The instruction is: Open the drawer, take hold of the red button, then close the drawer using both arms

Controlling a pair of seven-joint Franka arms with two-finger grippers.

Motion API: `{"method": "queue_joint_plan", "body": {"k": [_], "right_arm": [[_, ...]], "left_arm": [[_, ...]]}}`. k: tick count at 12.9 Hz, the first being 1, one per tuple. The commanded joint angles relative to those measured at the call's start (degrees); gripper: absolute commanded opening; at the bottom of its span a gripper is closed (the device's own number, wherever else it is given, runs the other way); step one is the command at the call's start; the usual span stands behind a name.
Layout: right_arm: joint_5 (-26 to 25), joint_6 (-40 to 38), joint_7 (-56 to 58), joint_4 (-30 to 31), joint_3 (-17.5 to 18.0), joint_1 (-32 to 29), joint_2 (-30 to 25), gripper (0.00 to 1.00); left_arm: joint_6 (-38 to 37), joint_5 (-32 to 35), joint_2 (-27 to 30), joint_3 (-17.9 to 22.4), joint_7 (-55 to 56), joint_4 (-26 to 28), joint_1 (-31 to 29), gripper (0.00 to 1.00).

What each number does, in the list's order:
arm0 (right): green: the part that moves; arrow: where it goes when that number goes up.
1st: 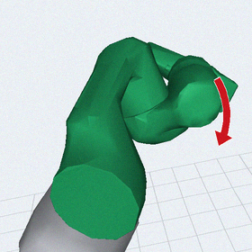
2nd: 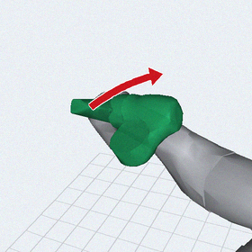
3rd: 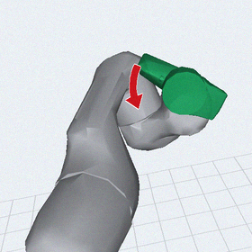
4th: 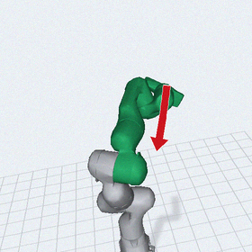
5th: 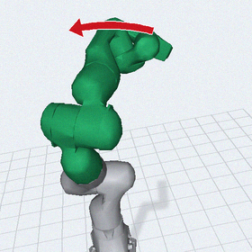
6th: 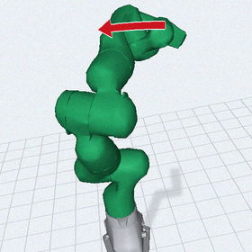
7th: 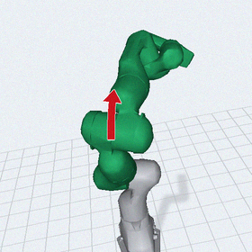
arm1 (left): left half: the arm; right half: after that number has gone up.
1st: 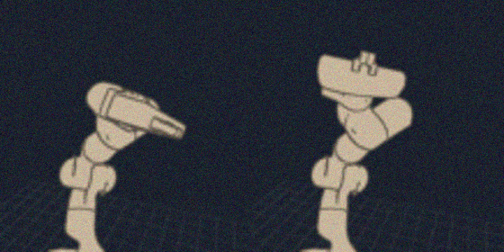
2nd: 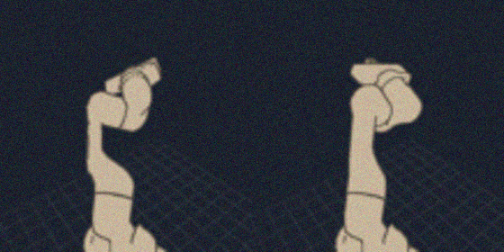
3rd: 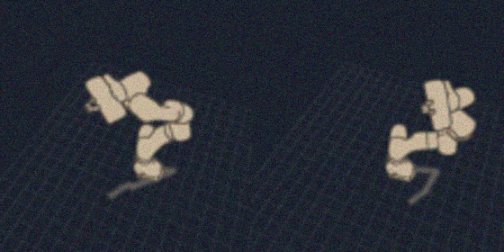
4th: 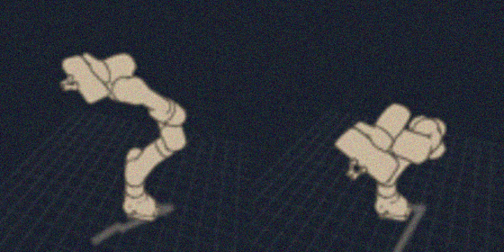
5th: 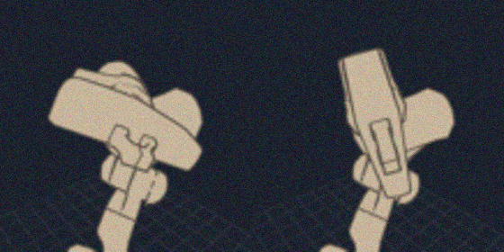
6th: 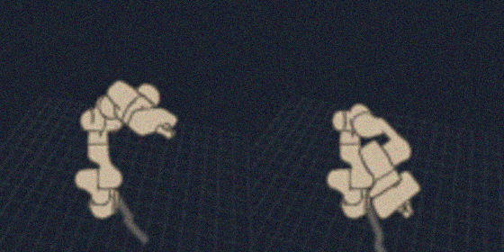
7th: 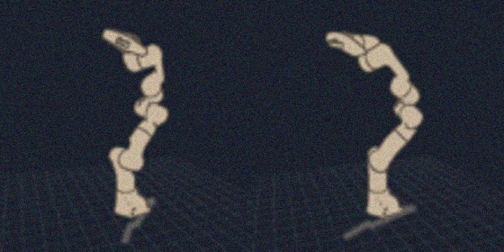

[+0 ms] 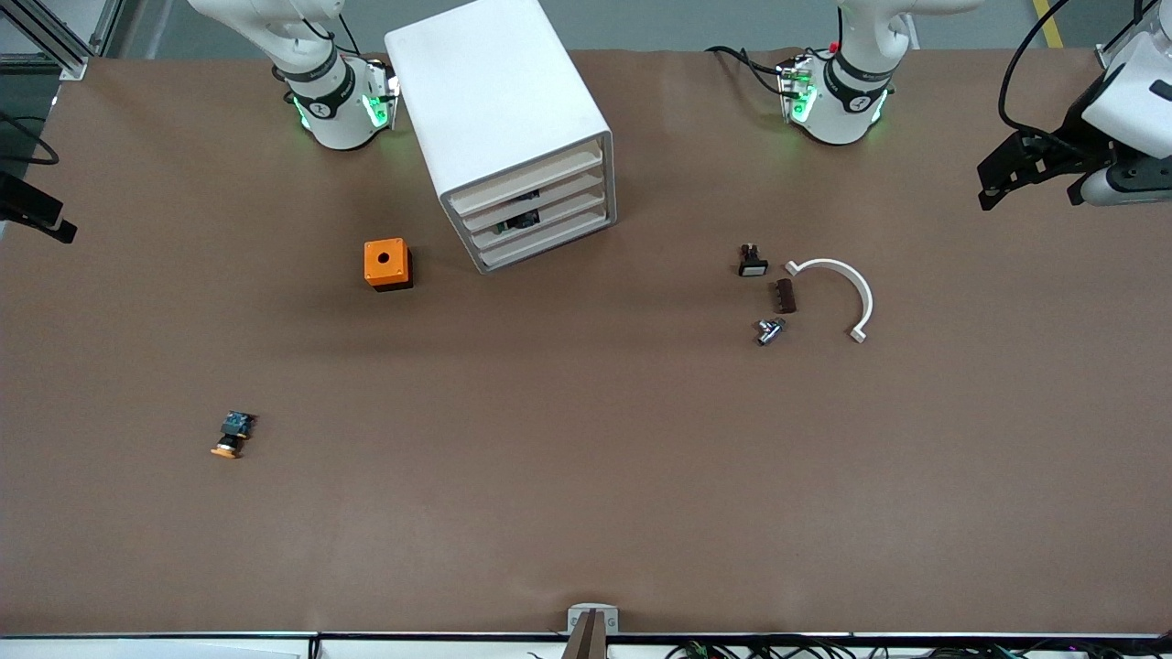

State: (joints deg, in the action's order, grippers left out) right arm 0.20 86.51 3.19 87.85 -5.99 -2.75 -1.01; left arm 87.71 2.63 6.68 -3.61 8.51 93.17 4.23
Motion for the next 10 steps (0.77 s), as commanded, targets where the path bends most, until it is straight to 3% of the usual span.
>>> {"method": "queue_joint_plan", "body": {"k": [1, 7, 10], "right_arm": [[-0.90, -0.03, -0.73, 0.56, 0.28, -0.32, -0.66, 1.00], [-0.90, 0.14, -0.73, 0.65, 0.28, -0.33, -0.57, 1.00], [-0.90, 0.23, -0.73, 1.00, 0.28, -0.33, -0.57, 1.00]], "left_arm": [[-0.88, 0.36, -0.44, -0.08, -0.60, -1.15, -0.37, 1.00], [-0.88, 0.27, -2.01, -0.17, -0.34, -2.02, -0.19, 1.00], [-0.88, -0.17, -5.61, -0.34, 1.06, -3.35, 0.07, 1.00]]}}
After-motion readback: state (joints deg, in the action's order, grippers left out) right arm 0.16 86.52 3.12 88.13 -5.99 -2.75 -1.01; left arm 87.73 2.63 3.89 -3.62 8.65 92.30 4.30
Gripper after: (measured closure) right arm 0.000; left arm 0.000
